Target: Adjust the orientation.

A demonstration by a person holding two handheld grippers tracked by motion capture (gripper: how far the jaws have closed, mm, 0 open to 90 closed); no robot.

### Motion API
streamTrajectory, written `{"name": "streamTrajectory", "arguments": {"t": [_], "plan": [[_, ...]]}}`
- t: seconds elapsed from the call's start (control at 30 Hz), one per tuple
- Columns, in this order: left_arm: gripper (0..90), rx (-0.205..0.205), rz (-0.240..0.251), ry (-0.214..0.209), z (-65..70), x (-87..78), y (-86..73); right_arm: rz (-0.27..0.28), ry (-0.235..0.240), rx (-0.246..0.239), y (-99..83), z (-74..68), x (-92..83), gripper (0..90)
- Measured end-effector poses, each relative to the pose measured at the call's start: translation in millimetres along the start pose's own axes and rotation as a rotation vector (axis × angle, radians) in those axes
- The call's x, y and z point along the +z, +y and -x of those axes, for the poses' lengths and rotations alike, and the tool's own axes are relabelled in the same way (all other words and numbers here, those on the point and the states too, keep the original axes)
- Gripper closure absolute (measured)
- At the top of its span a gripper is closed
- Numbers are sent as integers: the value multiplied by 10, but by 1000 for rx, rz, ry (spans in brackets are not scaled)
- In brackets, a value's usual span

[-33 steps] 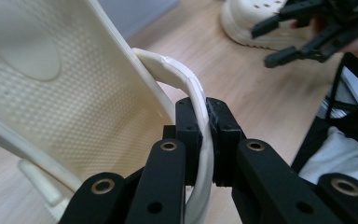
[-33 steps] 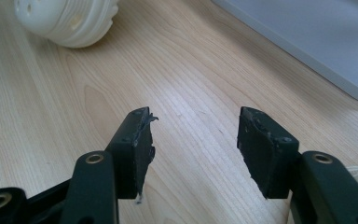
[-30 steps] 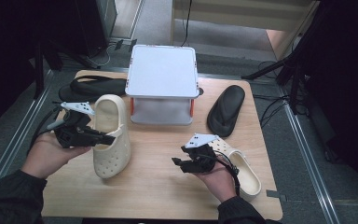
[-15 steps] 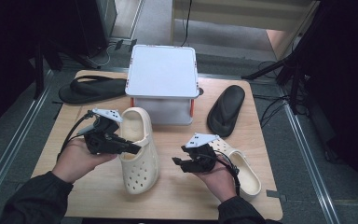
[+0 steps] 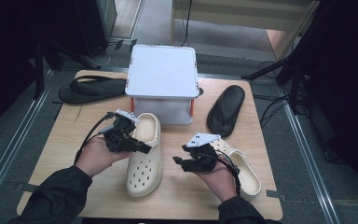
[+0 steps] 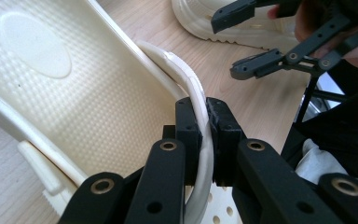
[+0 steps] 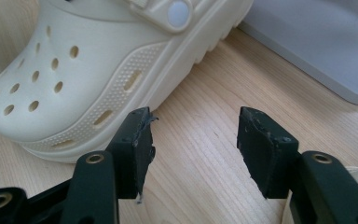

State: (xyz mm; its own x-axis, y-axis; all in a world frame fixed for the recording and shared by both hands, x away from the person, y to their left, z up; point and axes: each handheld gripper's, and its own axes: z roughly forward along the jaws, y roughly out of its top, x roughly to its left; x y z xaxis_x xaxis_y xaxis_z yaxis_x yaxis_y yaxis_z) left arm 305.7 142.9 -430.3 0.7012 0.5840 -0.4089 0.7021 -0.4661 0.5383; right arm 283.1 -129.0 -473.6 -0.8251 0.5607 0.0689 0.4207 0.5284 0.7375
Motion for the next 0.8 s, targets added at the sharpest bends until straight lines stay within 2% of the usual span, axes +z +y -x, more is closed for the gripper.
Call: {"name": "streamTrajectory", "arguments": {"t": [0.1, 0.3, 0.43, 0.47, 0.57, 0.6, 0.63, 0.67, 0.8], "plan": [[842, -14, -7, -5, -80, 56, 9, 11, -4, 5, 5, 0, -5, 468], [787, -35, 8, -18, -192, 127, -4, 69, 17, 59, 24, -15, -38, 533], [743, -8, -35, 11, -209, 203, -12, 67, 31, 67, 31, -39, -24, 552], [741, -12, -30, -8, -221, 213, -21, 63, 32, 66, 31, -43, -19, 552], [725, -21, -13, -19, -249, 205, -37, 61, 36, 60, 33, -49, -11, 552], [698, -26, -11, -25, -254, 197, -38, 61, 33, 59, 33, -53, -7, 552], [619, -27, -13, -23, -253, 192, -38, 59, 33, 59, 34, -55, -4, 552], [619, -22, -6, -18, -247, 183, -39, 59, 33, 59, 34, -55, -4, 552], [502, 17, 18, -10, -202, 86, -23, 66, 37, 62, 42, -68, -6, 553]]}}
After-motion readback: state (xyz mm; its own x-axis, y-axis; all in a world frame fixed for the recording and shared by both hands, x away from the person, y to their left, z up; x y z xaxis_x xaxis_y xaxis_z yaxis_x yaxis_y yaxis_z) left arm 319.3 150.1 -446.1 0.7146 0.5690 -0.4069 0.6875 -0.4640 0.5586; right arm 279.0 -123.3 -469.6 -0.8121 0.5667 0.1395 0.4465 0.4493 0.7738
